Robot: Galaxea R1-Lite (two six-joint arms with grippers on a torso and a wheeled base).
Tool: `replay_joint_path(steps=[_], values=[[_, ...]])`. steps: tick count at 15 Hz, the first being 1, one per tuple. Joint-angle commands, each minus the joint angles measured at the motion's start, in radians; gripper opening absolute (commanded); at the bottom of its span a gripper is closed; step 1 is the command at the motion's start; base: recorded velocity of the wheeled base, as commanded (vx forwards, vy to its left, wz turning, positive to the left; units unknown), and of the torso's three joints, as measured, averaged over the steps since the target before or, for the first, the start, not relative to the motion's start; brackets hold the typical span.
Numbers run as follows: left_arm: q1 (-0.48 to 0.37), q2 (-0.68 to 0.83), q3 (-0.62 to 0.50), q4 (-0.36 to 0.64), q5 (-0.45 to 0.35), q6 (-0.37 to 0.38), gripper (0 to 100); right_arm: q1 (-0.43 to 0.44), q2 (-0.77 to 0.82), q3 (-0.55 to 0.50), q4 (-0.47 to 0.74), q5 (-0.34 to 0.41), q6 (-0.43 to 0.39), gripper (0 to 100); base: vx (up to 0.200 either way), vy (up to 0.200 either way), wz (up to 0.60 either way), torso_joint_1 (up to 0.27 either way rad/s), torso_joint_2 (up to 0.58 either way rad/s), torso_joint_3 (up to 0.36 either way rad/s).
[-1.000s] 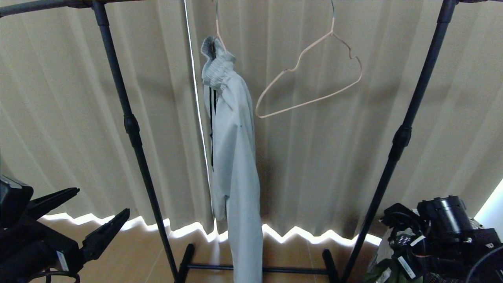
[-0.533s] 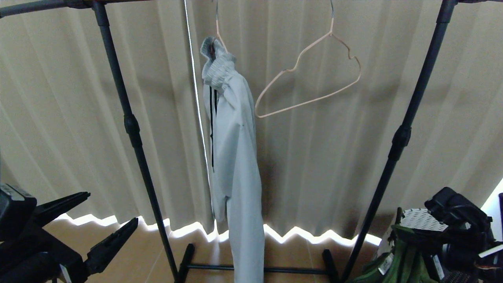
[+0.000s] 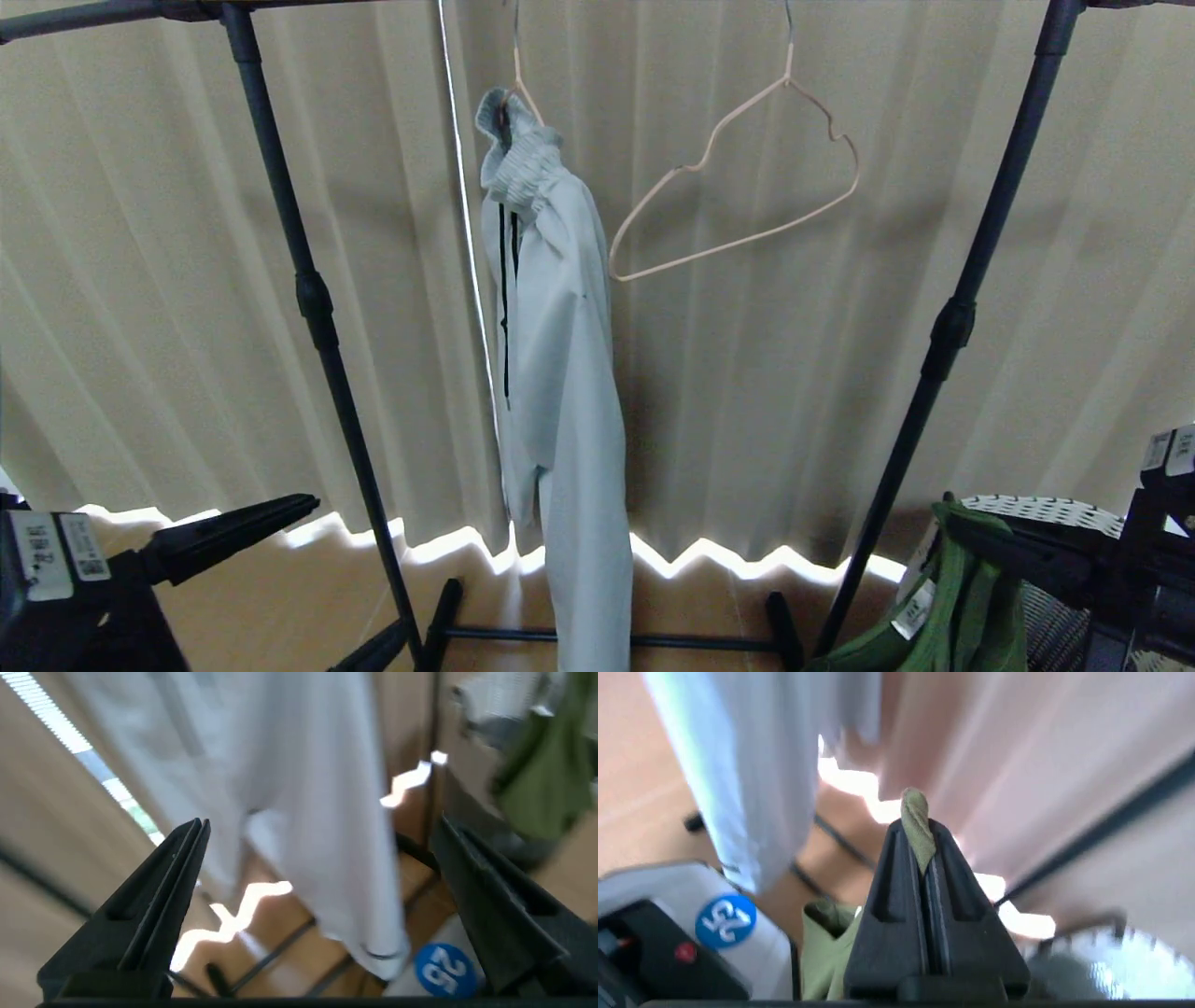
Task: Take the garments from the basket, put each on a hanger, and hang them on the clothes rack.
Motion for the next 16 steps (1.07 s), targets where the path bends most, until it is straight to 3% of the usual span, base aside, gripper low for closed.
replay_joint_path(steps=[1,4,7,12,16], values=[[-0.093,0.122,-0.053,0.0,0.0,-0.002,100,0.037,-0.044,-0.024,-0.002,0.01,0.002,0,0.0,0.0,0.0,0.0,0.0,0.0],[-0.159,0.285,-0.156,-0.002,-0.012,-0.039,100,0.084,-0.044,-0.07,-0.004,0.033,0.025,0,0.0,0.0,0.0,0.0,0.0,0.0],[-0.24,0.441,-0.29,-0.002,-0.006,-0.168,100,0.159,-0.059,-0.119,-0.005,0.044,0.088,0,0.0,0.0,0.0,0.0,0.0,0.0],[-0.395,0.644,-0.437,0.001,-0.002,-0.346,100,0.242,-0.102,-0.139,-0.007,0.044,0.114,0,0.0,0.0,0.0,0.0,0.0,0.0],[-0.438,0.773,-0.506,-0.002,-0.002,-0.38,100,0.254,-0.151,-0.139,-0.005,0.068,0.177,0,0.0,0.0,0.0,0.0,0.0,0.0]])
